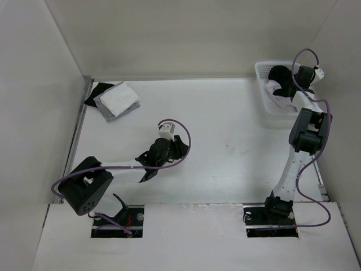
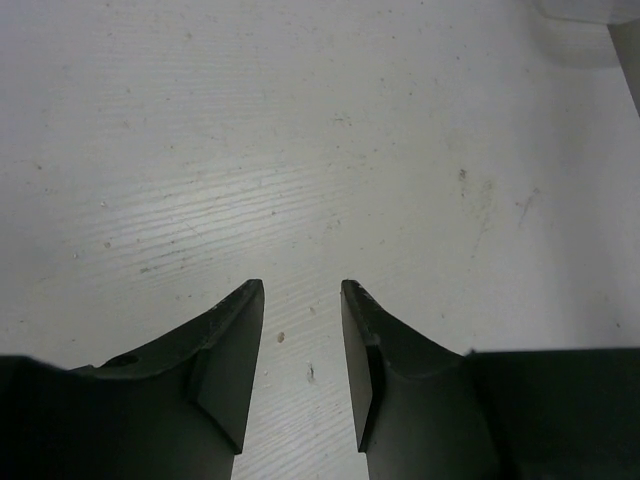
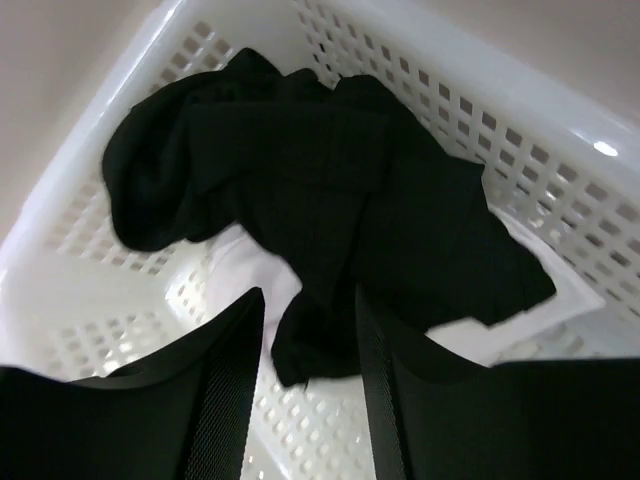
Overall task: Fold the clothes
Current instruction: Grab the tank top from the pile
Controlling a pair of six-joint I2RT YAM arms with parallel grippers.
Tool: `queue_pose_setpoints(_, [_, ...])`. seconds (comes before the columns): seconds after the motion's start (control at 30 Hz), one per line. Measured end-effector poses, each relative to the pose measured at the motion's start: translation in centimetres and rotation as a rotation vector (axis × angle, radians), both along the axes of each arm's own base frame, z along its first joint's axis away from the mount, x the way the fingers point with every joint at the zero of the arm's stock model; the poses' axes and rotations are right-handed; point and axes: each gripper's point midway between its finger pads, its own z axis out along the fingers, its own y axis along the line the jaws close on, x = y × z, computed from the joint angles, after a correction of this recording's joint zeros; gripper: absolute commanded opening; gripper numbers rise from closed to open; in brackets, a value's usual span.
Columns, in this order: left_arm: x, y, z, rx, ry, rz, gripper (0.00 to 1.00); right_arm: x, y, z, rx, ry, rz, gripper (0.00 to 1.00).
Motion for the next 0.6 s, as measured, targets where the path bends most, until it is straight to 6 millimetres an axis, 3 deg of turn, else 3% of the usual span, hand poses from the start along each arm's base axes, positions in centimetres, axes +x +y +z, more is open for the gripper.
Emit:
queue_pose_setpoints(0.17, [0.6, 0.6, -0.6, -0.029, 0.024, 0.014, 0.36, 1.6, -1.1, -2.1, 0.016, 0.028, -0.002, 0.48])
queue_pose_setpoints(0.23, [0.8, 0.8, -0.5, -0.043, 0.023, 0.019, 0.37, 2.2, -1.2, -2.6, 0.021, 0.032, -0.001, 0.44])
queue_pose_setpoints(0.27, [0.9, 1.0, -0.4, -0.051, 0.022, 0.024, 0.37, 2.8, -1.4, -2.9, 0.026, 0.029, 0.001, 0.23])
queue_pose_setpoints(0.3, [1.0, 1.0, -0.4, -0.055, 0.022, 0.027, 0.37, 2.9, -1.3, -3.2, 0.028, 0.034, 0.004, 0.08])
queue_pose_setpoints(0.33, [1.1, 1.0, -0.3, -0.059, 0.021, 0.028, 0.37, 3.0, -1.2, -3.4, 0.04, 0.032, 0.005, 0.01])
queue_pose_setpoints(0.47, [1.1, 0.7, -0.3, -0.076, 0.025, 0.016, 0.36, 3.1, -0.9, -3.2, 0.055, -0.021, 0.004, 0.0])
queue_pose_setpoints(0.53, [0.9, 0.6, -0.8, -0.073, 0.04, 0.009, 0.36, 1.8, -0.4, -3.0, 0.061, -0.037, 0.004, 0.0])
queue_pose_setpoints(0.6, [0.8, 0.4, -0.9, -0.075, 0.047, 0.002, 0.36, 0.1, 0.5, -1.2, 0.055, -0.08, 0.005, 0.0])
